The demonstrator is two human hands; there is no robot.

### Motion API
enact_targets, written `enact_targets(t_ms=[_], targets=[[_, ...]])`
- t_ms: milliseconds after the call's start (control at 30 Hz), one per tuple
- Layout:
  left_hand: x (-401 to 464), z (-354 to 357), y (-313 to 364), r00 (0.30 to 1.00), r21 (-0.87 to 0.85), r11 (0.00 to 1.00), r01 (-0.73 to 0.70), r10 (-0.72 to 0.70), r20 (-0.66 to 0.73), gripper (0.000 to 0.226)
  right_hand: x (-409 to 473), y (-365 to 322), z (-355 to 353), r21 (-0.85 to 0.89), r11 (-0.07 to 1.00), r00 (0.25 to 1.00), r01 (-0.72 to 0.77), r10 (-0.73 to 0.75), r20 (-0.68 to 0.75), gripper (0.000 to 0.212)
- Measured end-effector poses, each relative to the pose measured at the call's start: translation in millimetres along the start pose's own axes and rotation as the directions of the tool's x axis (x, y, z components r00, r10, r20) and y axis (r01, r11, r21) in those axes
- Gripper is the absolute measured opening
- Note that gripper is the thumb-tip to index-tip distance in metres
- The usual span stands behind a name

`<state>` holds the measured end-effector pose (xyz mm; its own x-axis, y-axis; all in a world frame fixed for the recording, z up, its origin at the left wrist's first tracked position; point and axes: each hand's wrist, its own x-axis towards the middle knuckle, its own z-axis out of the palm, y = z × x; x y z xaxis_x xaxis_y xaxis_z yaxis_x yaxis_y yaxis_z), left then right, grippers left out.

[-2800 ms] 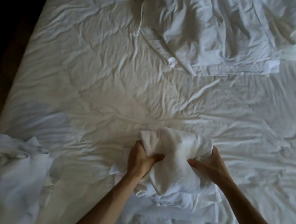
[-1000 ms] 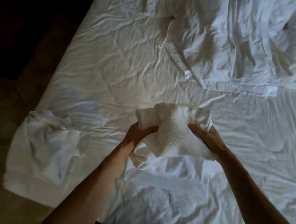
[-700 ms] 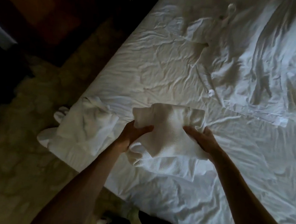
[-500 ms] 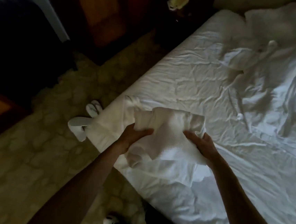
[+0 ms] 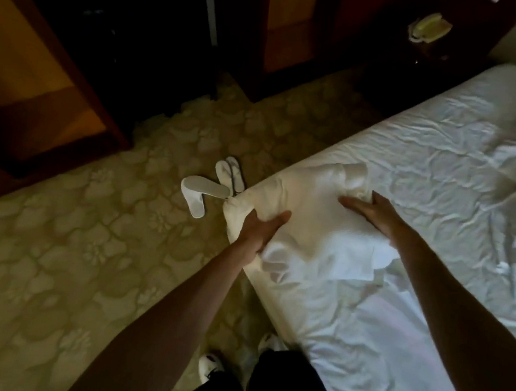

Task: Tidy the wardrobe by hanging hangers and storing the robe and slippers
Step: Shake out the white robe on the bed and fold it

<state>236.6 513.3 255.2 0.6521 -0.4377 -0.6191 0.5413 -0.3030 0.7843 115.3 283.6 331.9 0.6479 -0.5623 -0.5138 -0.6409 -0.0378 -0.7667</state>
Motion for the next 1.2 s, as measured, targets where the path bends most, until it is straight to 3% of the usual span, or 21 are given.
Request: enact_targets(t_ms=[133, 200, 400, 533, 600, 667, 733, 800, 933, 1067, 1200], targets=[[37, 18, 9, 0.996, -0.072, 0.997, 0.023, -0.03, -0.086, 0.107, 59, -32, -11, -0.106, 0.994, 0.996, 0.039, -0.03, 0.088, 0.067], [65, 28, 7, 0.992, -0.117, 0.992, 0.051, -0.064, -0.112, 0.117, 100, -35, -12, -0.151, 0.987, 0.991, 0.046, -0.025, 0.134, 0.069], [186, 58, -46, 0.942, -0.188, 0.952, 0.241, -0.275, -0.19, 0.111, 263, 40, 12, -0.293, 0.954, 0.973, -0.064, 0.125, 0.195, 0.107], [249, 62, -91, 0.919, -0.105, 0.955, 0.279, -0.297, -0.26, 0.107, 320, 104, 39, -0.218, 0.971, 0.982, -0.097, 0.129, 0.136, 0.074], [268, 57, -99, 0.91, -0.042, 0.958, 0.285, -0.284, -0.3, 0.11, 335, 121, 46, -0.159, 0.981, 0.986, -0.114, 0.132, 0.107, 0.07], [281, 54, -106, 0.891, -0.061, 0.939, 0.339, -0.341, -0.299, 0.119, 346, 129, 48, -0.127, 0.981, 0.985, -0.149, 0.158, 0.067, 0.092], [283, 55, -113, 0.863, -0.069, 0.906, 0.418, -0.419, -0.282, 0.128, 353, 138, 43, -0.248, 0.95, 0.979, -0.192, 0.201, 0.012, 0.117], [282, 57, -118, 0.87, -0.029, 0.906, 0.421, -0.413, -0.268, 0.129, 360, 146, 35, -0.346, 0.907, 0.959, -0.242, 0.277, 0.055, 0.129], [292, 56, -125, 0.922, -0.067, 0.933, 0.352, -0.358, -0.144, 0.098, 373, 148, 32, -0.395, 0.881, 0.9, -0.261, 0.37, 0.23, 0.121], [311, 61, -132, 0.939, -0.2, 0.923, 0.33, -0.342, -0.029, 0.046, 379, 154, 42, -0.257, 0.912, 0.885, -0.319, 0.384, 0.265, 0.128], [311, 64, -143, 0.95, -0.378, 0.876, 0.299, -0.309, 0.035, 0.035, 373, 155, 46, -0.167, 0.929, 0.89, -0.329, 0.365, 0.274, 0.129]])
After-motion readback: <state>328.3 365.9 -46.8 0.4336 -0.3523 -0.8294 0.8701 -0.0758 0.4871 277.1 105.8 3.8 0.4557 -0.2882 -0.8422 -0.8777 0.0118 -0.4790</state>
